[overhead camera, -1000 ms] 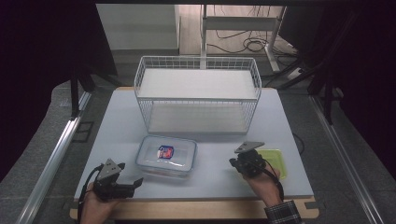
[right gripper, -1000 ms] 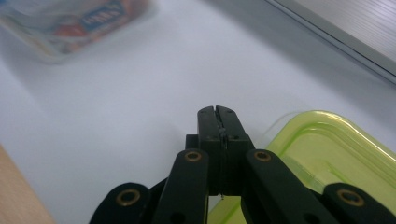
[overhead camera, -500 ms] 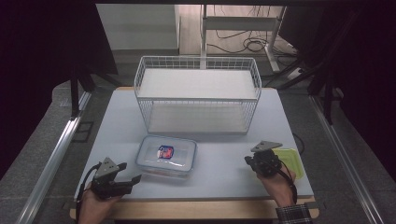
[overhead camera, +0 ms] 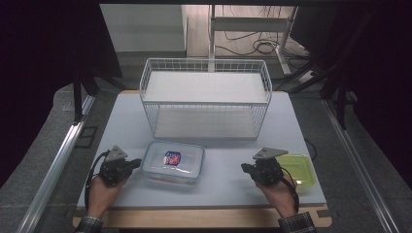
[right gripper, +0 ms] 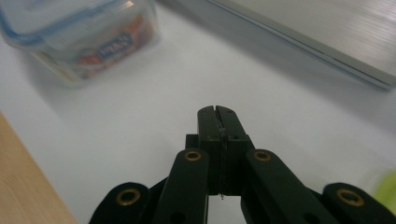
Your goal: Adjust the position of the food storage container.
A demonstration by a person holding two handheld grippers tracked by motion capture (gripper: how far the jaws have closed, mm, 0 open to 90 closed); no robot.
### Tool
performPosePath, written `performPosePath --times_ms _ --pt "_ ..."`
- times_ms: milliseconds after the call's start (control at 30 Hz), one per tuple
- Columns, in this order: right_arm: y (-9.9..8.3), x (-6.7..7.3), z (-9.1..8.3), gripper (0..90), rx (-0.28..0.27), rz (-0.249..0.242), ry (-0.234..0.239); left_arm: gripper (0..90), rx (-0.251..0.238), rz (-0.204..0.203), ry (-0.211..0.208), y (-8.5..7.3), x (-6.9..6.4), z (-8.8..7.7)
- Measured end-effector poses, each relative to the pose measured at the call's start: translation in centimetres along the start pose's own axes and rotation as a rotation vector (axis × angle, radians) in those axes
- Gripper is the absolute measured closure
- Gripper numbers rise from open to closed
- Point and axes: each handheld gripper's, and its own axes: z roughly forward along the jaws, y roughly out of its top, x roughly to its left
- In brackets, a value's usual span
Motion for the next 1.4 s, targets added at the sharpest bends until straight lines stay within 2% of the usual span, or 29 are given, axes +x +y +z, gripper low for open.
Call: performPosePath --times_ms 67,133,200,333,600,967,1067,1100,1167,1200,1233,1300,1333,1400 --pt "0.3 0.5 0.3 89.4 -0.01 -0.01 0.002 90.0 0.021 0.018 0.024 0.3 -0.1 0.6" --pt "0.5 1.1 0.9 89.4 -0.006 -0.018 0.012 90.0 0.012 0.002 0.006 0.5 0.0 0.6" --pt "0.6 1.2 1.1 89.4 -0.001 -0.019 0.015 90.0 0.016 0.002 -0.009 0.4 -0.1 0.7" --pt "0.7 1.6 1.9 89.4 0.012 -0.019 0.028 90.0 0.021 0.029 -0.026 0.8 -1.2 1.0" --pt "0.5 2.0 2.8 89.2 0.037 -0.022 0.035 90.0 0.029 0.08 -0.09 1.5 -4.2 1.6" --pt "0.1 1.6 2.6 87.8 0.05 -0.01 0.025 90.0 0.026 0.1 -0.151 1.9 -6.6 2.1" --pt "0.0 1.5 2.6 87.4 0.055 -0.017 0.016 90.0 0.033 0.114 -0.157 2.0 -6.8 2.2" --pt "0.0 1.5 2.5 87.3 0.054 -0.021 0.012 90.0 0.035 0.111 -0.168 2.0 -6.7 2.2" --pt "-0.1 1.3 2.4 86.6 0.059 -0.022 0.003 89.8 0.024 0.087 -0.159 1.9 -6.3 1.9" --pt "-0.2 1.3 2.3 85.0 0.052 -0.019 -0.002 86.6 0.02 0.083 -0.147 1.9 -6.0 1.7" --pt "-0.3 1.0 2.0 80.5 0.044 -0.016 -0.014 75.0 0.007 0.063 -0.128 1.7 -5.5 1.3" --pt "-0.4 0.7 1.8 76.8 0.036 -0.012 -0.022 65.6 0.001 0.051 -0.124 1.6 -5.2 1.2" --pt "-0.4 0.7 1.8 76.8 0.036 -0.012 -0.022 65.6 -0.003 0.043 -0.122 1.5 -5.0 1.0" --pt "-0.4 0.6 1.6 70.4 0.022 -0.004 -0.028 52.3 -0.014 0.032 -0.116 1.3 -4.7 0.8"
